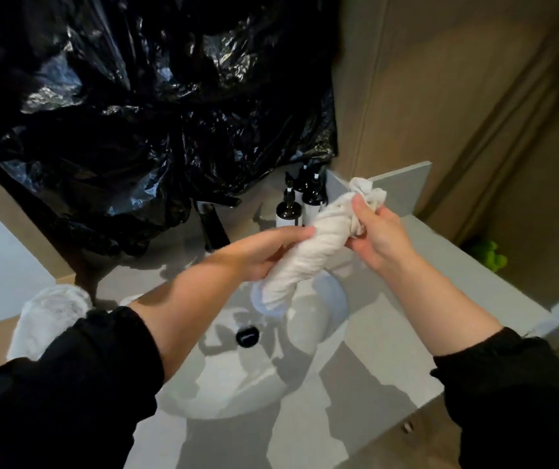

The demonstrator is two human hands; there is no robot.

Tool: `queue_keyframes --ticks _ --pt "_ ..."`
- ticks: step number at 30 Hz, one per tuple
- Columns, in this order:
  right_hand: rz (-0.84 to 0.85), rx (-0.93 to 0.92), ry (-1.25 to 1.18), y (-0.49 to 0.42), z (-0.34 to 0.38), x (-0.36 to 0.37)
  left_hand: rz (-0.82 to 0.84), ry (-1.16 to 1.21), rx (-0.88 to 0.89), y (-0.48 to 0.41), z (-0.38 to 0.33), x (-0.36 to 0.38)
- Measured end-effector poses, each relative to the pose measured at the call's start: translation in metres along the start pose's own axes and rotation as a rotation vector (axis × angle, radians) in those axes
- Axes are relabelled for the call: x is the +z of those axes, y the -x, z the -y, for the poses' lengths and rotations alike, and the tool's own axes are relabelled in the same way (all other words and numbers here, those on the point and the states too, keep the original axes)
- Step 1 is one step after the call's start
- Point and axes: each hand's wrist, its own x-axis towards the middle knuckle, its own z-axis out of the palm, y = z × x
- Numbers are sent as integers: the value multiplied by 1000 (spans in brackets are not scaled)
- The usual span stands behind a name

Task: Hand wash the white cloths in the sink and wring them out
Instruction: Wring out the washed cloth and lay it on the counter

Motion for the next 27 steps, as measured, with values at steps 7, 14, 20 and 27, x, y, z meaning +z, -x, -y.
queue_keyframes --ticks 7,14,20,27 --pt "-413 -240 107 85 86 -28 195 -298 231 3 -57 96" --pt "-746 -403 364 158 142 -75 419 -475 318 16 -75 205" --pt "-957 -460 674 210 164 -108 495 -581 445 28 -70 275" --pt "-948 -399 805 250 172 -139 461 -688 705 43 -54 331"
